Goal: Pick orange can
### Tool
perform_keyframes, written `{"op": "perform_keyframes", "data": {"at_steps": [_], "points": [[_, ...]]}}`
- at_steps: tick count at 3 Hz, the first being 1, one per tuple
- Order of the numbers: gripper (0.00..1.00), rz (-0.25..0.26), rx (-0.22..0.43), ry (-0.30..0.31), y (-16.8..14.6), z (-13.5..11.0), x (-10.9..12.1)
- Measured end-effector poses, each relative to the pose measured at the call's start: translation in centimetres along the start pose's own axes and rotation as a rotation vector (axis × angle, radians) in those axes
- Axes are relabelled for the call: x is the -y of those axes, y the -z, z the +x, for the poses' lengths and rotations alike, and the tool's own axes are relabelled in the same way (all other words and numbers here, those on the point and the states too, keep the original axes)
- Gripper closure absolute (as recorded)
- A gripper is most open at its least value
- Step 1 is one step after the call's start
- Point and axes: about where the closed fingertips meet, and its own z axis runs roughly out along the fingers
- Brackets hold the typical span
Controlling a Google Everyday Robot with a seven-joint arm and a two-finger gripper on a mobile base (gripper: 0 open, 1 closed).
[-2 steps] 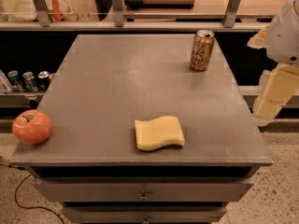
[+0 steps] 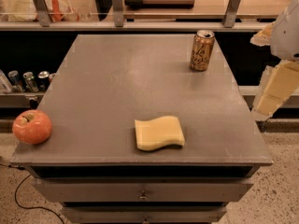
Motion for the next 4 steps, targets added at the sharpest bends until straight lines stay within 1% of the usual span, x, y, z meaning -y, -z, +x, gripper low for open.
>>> {"op": "perform_keyframes", "data": {"at_steps": [1, 2, 3, 4], "points": [[0.0, 0.008, 0.102, -0.04, -1.0, 0.3, 3.0], [0.0, -0.014, 0.213, -0.092, -3.0, -0.1, 6.4], [0.0, 0.015, 0.286, -0.185, -5.1, -0.5, 9.6], [0.0, 0.015, 0.286, -0.185, -5.2, -0.5, 9.6]]}}
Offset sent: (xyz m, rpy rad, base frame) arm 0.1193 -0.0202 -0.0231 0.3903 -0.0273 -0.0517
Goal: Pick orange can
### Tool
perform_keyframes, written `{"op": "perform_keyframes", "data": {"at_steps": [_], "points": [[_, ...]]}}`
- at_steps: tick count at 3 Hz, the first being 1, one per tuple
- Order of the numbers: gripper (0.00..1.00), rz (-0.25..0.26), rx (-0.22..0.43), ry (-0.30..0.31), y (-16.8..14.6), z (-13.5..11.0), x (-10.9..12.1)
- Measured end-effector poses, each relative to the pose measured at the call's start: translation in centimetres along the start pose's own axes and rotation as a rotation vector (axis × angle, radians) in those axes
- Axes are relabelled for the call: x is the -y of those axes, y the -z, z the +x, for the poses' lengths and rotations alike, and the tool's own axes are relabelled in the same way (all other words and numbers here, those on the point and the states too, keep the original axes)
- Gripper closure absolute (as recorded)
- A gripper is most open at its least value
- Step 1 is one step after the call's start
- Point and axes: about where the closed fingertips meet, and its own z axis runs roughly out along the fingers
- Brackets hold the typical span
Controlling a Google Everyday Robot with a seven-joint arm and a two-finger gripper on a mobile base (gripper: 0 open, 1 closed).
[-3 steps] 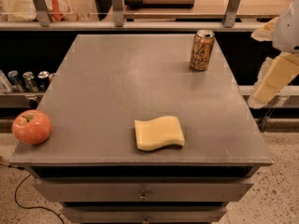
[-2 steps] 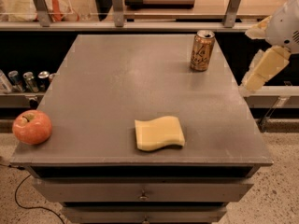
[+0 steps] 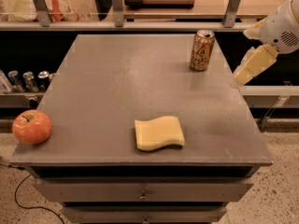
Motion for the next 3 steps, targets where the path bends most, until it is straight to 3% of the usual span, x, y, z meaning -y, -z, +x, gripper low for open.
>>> {"op": "perform_keyframes", "data": {"at_steps": [1, 3], "points": [[0.0, 0.041, 0.034, -0.034, -0.8, -0.5, 0.4], [0.0, 0.2, 0.127, -0.242, -4.8, -1.4, 1.5]]}}
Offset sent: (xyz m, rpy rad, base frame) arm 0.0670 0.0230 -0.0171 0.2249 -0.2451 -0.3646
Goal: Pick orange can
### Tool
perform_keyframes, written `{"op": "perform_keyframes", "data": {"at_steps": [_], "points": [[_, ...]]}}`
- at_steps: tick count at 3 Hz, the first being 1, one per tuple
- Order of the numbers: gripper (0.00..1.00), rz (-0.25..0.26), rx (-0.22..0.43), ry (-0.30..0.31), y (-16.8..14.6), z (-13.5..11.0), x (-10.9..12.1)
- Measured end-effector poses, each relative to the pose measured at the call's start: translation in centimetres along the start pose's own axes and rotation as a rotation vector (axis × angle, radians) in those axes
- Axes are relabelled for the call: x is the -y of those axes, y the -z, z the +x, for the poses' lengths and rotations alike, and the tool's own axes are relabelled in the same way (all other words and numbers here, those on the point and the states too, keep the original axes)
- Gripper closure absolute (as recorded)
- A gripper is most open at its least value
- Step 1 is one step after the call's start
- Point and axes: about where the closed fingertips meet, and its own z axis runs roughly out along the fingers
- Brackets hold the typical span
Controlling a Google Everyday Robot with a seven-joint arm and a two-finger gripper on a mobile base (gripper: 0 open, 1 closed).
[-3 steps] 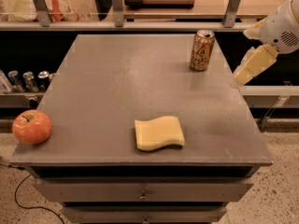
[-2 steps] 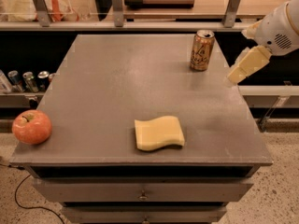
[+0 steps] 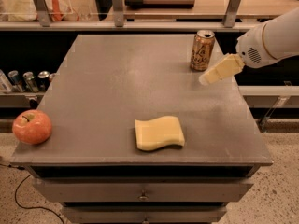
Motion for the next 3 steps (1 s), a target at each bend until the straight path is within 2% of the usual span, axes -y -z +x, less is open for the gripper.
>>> {"op": "perform_keyframes", "data": {"at_steps": [1, 2, 3], "points": [[0.0, 0.101, 0.059, -0.08, -1.9, -1.1, 1.9], [0.0, 0.15, 0.103, -0.126, -3.5, -1.9, 3.8], [0.0, 0.148, 0.135, -0.152, -5.3, -2.5, 4.8]]}}
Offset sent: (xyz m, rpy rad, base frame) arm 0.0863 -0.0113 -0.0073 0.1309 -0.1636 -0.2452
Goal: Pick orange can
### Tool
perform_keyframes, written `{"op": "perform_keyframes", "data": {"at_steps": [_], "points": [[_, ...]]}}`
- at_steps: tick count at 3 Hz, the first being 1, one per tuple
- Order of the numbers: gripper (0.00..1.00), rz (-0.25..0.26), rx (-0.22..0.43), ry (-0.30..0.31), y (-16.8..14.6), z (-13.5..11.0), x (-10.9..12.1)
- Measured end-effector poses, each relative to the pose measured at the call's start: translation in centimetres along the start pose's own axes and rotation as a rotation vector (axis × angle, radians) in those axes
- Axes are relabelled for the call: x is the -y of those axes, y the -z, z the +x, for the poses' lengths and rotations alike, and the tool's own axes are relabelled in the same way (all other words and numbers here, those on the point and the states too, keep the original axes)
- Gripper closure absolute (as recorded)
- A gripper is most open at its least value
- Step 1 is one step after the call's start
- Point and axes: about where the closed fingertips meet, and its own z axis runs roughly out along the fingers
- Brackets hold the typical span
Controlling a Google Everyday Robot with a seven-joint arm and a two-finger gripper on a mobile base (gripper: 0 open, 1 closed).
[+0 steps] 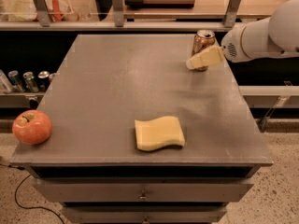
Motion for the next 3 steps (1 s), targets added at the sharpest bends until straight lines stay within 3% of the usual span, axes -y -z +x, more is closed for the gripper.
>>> {"op": "perform_keyframes", "data": {"at_steps": [3], "points": [[0.01, -0.06, 0.029, -0.03, -5.4, -0.6, 0.1]]}}
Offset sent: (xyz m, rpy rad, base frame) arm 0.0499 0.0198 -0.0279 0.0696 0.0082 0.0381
